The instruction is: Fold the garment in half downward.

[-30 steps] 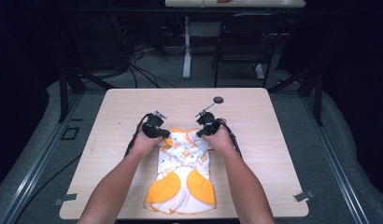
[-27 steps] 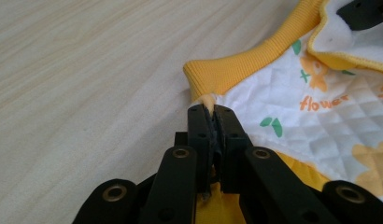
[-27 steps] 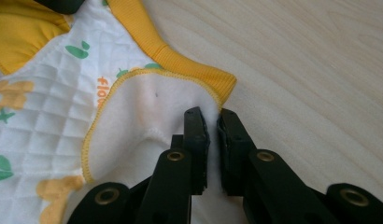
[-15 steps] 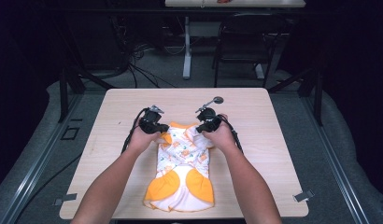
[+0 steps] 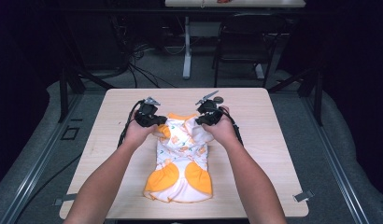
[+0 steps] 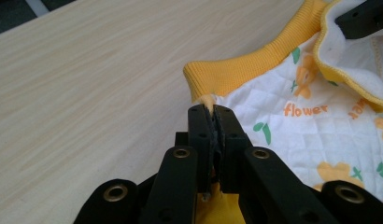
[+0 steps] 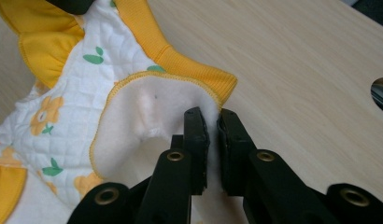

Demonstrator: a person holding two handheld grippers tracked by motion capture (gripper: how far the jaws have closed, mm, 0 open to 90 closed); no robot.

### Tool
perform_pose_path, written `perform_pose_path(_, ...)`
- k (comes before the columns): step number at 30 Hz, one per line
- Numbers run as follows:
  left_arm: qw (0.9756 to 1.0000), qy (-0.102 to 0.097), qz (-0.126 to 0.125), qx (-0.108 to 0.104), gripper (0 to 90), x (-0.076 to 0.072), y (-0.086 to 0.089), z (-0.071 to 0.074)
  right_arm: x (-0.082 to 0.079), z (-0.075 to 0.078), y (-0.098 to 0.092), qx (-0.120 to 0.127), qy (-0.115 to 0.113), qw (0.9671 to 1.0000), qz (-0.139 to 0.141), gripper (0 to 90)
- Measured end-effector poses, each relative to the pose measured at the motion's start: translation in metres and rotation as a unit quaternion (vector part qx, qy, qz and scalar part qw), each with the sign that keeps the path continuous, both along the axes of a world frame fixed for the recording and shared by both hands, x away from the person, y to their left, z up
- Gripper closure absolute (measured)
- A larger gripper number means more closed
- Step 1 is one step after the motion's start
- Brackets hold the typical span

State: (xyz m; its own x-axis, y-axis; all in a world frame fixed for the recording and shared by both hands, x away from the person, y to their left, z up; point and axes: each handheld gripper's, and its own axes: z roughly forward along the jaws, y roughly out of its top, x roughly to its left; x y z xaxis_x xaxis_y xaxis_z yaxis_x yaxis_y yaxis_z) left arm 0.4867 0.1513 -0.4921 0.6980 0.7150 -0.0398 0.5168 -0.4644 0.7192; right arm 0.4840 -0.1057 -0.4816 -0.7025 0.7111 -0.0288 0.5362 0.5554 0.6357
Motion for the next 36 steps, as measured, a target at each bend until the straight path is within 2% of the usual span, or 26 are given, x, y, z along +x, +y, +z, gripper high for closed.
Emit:
perform_pose_path(2,1.0,-0.009,0.002,-0.002,87.1,0.0,0.0,0.005,-0.001,0.005,0.0,0.0,-0.003,1.0,0.001,83.0)
perform_pose_path(8,0.9997,-0.023,0.005,-0.005,87.2,-0.001,0.002,0.018,-0.004,0.021,0.001,0.002,-0.031,0.9995,0.009,83.0)
perform_pose_path(11,0.9994,-0.033,0.006,-0.009,87.2,-0.001,0.002,0.024,-0.005,0.025,0.001,-0.005,-0.034,0.9994,0.01,83.0)
perform_pose_path(15,0.9992,-0.038,0.004,-0.005,87.2,-0.001,0.001,0.03,-0.005,0.031,0.001,0.001,-0.042,0.9991,0.007,83.0)
perform_pose_path(18,0.999,-0.045,0.005,-0.005,87.2,-0.002,0.001,0.034,-0.005,0.037,0.002,-0.01,-0.047,0.9988,0.009,83.0)
perform_pose_path(22,0.9986,-0.051,0.003,-0.008,87.2,-0.002,0.002,0.04,-0.005,0.043,0.001,-0.008,-0.054,0.9985,0.008,83.0)
perform_pose_path(26,0.9982,-0.059,0.003,-0.01,87.2,-0.002,0.002,0.041,-0.005,0.046,0.001,-0.006,-0.062,0.998,0.005,83.0)
perform_pose_path(29,0.9985,-0.054,-0.002,-0.014,87.2,-0.004,0.004,0.04,-0.007,0.046,0.001,-0.007,-0.066,0.9978,0.011,82.9)
perform_pose_path(36,0.9983,-0.055,-0.009,-0.017,87.3,-0.012,0.006,0.032,-0.013,0.04,0.002,-0.016,-0.067,0.9974,0.02,82.8)
